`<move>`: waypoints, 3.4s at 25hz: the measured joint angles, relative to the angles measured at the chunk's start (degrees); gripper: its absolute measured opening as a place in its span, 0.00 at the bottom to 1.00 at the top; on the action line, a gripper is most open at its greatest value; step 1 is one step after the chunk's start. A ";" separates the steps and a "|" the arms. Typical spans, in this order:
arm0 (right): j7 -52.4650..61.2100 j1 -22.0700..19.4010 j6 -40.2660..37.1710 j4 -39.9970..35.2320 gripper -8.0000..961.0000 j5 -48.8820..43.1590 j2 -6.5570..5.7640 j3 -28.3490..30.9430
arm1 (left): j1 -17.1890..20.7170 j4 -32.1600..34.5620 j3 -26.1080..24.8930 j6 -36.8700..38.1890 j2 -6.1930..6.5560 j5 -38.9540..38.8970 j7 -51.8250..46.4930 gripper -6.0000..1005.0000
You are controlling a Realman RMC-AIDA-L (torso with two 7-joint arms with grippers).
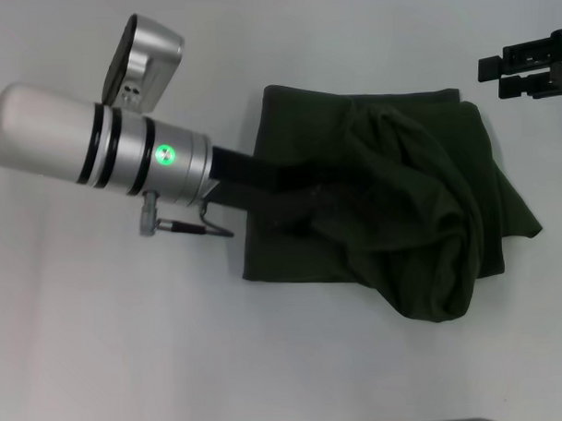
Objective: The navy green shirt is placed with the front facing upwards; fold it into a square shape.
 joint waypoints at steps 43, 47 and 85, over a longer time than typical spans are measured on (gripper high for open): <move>1.51 -0.33 -2.42 -2.21 0.68 -14.64 -0.53 1.39 | 12.20 3.33 -14.53 18.94 13.05 -22.16 6.74 0.91; 1.57 -0.47 -1.88 -1.75 0.68 -14.80 0.15 2.30 | 12.83 3.33 -15.98 18.59 13.26 -21.93 7.19 0.91; 1.70 0.63 -0.65 -1.49 0.06 -7.63 1.90 3.05 | 13.24 3.15 -16.80 17.73 13.78 -21.21 8.37 0.91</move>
